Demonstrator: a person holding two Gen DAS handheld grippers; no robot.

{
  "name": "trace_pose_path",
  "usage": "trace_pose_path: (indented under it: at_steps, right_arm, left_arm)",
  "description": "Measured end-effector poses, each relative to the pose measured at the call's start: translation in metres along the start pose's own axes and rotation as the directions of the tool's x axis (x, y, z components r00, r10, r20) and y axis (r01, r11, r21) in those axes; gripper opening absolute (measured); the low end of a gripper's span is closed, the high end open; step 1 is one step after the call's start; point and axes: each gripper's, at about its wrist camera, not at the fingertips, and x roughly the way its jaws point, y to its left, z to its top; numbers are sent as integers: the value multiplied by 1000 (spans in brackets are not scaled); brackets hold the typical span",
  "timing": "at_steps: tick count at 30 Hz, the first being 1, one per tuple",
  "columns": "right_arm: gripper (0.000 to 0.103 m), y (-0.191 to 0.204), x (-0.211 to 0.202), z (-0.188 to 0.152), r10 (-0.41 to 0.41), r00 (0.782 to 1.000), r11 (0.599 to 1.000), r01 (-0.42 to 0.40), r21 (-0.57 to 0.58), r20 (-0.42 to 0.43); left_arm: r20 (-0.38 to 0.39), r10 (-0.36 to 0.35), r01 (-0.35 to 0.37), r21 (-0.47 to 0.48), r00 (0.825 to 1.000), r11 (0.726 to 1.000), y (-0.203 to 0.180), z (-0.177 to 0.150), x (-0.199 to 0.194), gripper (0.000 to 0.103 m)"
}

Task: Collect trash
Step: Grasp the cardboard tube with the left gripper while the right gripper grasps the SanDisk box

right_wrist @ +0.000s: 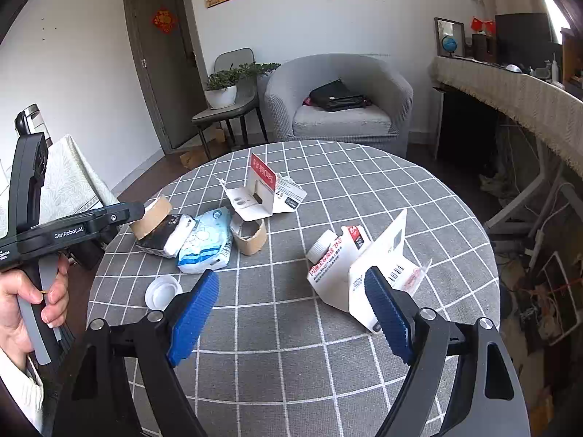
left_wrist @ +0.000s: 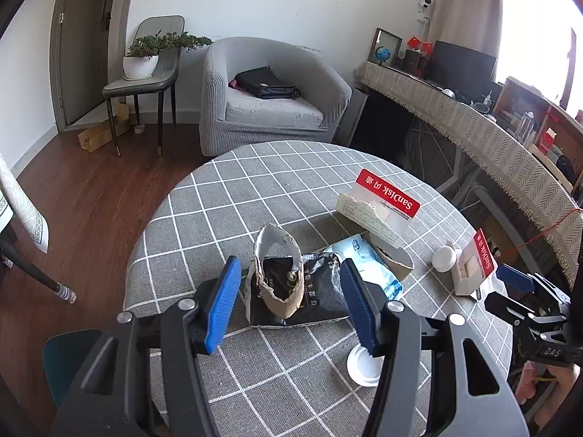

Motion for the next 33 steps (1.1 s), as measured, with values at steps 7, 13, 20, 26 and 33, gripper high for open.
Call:
trace_pose_path:
  at_steps: [7, 13, 20, 26, 33]
  right_arm:
    - [83, -22, 0, -6, -24, 1000, 999, 24, 43, -9]
    - [76, -30, 3, -4, -49, 999, 996, 49, 79, -7]
    - [61, -31, 17, -6, -91, 995, 993, 93, 75, -40]
    - [48, -41, 25, -5, -118, 991, 984, 124, 130, -56]
    - [36, -45, 44, 1, -144, 986, 974, 156, 165, -84]
  left_arm:
    - [-5, 22, -22, 0, 1000, 1000, 0, 3, 11, 57]
    - [-11, 30, -30, -11, 999, 999, 2, 4, 16, 54]
    - [-27, 27, -28, -25, 999, 999, 9, 4, 25, 49]
    - [-37, 32, -31, 7, 999, 999, 8, 0, 28, 32]
    - [-19, 40, -40, 25, 999, 999, 11, -1, 23, 29]
